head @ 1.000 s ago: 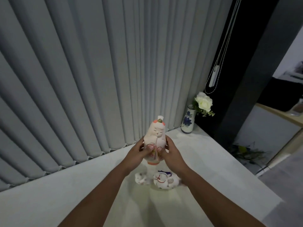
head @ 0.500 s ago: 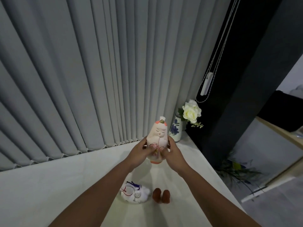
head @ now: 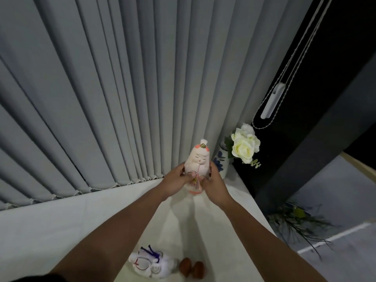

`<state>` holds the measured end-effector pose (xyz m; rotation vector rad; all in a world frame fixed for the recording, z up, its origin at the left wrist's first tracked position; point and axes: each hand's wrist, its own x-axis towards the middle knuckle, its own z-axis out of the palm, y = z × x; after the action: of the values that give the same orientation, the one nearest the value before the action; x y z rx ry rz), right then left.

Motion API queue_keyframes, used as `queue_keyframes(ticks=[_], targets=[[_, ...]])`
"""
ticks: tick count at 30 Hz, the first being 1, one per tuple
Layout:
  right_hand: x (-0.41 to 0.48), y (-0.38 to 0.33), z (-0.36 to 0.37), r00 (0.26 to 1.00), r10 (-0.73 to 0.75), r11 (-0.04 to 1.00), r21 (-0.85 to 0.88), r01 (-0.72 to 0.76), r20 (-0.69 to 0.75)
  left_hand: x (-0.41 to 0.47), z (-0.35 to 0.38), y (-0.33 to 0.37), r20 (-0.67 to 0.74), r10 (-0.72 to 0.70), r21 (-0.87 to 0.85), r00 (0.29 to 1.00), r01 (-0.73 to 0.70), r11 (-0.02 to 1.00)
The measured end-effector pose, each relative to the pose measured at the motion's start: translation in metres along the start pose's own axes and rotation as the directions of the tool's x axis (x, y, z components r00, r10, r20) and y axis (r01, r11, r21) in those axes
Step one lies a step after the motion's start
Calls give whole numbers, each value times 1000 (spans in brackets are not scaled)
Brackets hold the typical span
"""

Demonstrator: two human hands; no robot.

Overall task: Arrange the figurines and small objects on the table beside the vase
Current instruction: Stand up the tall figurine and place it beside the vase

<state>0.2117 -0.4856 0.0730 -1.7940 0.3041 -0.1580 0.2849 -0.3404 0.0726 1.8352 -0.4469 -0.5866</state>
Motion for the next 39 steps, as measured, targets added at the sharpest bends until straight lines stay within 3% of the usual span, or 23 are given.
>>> queue_keyframes(ticks=[11, 17, 23, 31, 39], targets=[[33, 33, 2, 995, 76, 994, 82, -70, -62, 48, 6, -23, 18, -32, 24, 999, 32, 999], [38, 39, 5, 995, 8, 991, 137, 5, -101, 52, 8, -26, -43, 3, 46, 999, -1, 999], [39, 31, 7, 989, 24, 1000, 1, -24, -144, 51, 17, -29, -155, 19, 63, 988, -9, 998], [45, 41, 10, 987, -4, 998, 60, 14, -158, 53, 17, -33, -169, -4, 106, 986, 22, 994], [25, 32, 9, 982, 81, 986, -129, -104, -172, 21, 17, -38, -209, -72, 179, 975, 110, 978]])
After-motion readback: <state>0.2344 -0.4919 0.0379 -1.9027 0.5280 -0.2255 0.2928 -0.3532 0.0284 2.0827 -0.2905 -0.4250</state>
